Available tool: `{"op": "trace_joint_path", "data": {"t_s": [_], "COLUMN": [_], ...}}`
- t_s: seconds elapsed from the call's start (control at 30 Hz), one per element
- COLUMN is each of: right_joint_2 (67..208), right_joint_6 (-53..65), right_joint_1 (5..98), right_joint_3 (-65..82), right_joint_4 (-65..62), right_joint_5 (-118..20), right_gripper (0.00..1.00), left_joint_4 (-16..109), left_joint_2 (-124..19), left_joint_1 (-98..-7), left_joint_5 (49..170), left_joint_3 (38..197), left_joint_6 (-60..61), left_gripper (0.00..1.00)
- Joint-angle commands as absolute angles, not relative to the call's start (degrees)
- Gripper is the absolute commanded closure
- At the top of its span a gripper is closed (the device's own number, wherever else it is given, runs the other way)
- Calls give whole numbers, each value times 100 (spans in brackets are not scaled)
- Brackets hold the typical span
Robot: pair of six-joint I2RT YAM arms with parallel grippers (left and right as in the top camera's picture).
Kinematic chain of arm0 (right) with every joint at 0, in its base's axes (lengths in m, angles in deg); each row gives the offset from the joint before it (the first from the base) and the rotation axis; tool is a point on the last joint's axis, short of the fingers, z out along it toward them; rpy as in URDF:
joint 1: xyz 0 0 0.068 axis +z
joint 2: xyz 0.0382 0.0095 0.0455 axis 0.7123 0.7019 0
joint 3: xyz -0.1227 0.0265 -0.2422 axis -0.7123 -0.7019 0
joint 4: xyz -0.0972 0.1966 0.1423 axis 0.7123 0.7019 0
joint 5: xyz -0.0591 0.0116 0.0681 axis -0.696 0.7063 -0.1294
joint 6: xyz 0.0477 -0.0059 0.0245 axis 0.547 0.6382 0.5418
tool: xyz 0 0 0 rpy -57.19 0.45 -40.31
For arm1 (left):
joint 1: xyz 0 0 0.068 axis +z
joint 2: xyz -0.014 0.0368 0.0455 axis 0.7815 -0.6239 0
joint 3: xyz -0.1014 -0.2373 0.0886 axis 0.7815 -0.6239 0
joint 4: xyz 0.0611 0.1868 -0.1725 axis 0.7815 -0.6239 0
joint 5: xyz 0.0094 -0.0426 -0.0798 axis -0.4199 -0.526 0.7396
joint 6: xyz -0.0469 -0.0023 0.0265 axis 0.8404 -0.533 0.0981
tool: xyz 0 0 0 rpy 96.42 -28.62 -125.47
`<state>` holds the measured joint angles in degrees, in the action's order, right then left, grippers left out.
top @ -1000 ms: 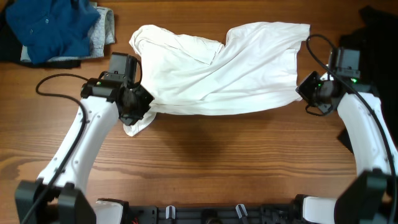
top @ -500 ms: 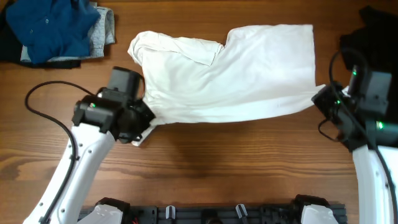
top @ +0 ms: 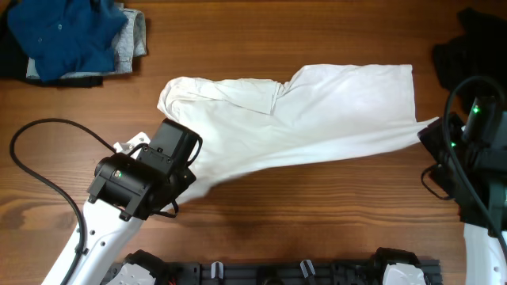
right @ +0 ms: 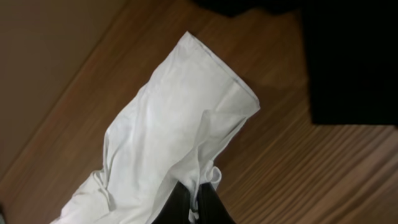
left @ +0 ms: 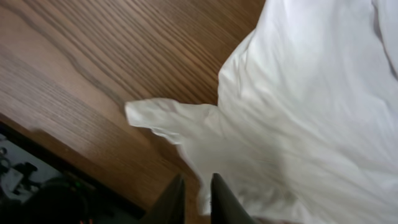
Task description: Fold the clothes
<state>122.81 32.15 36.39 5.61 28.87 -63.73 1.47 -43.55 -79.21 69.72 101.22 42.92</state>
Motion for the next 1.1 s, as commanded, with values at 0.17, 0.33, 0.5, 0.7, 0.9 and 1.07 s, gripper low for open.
{"op": "trace_joint_path", "data": {"t_s": [0.17, 0.33, 0.5, 0.7, 0.9, 1.07], "right_joint_2": [12290, 12607, 13075, 13494, 13759, 14054], "right_joint_6": [3412, 3412, 3412, 3370, 2306, 2063], "right_joint_1": [3656, 3656, 3656, 3656, 3656, 3656], "right_joint_3": [1166, 1166, 1164, 1164, 1164, 1164], "right_joint_4": [3140, 3162, 3252, 3129, 2299, 1335], "right_joint_5": [-7213, -7095, -6944, -6800, -5777, -4762], "right_gripper": [96, 96, 92, 0, 0, 1], "left_joint_4": [225, 492, 1089, 2933, 4817, 5320], "left_joint_2": [-4600, -4784, -5094, -5804, -6840, -7776], "left_joint_1": [-7945, -7945, -7945, -7943, -7593, -7270], "left_joint_5": [6677, 6703, 6768, 7415, 8987, 9748], "left_joint_3": [10183, 10183, 10183, 10183, 10227, 10653], "left_joint_6": [4421, 4417, 4137, 2963, 2296, 2292], "left_gripper": [74, 55, 38, 25, 22, 22]}}
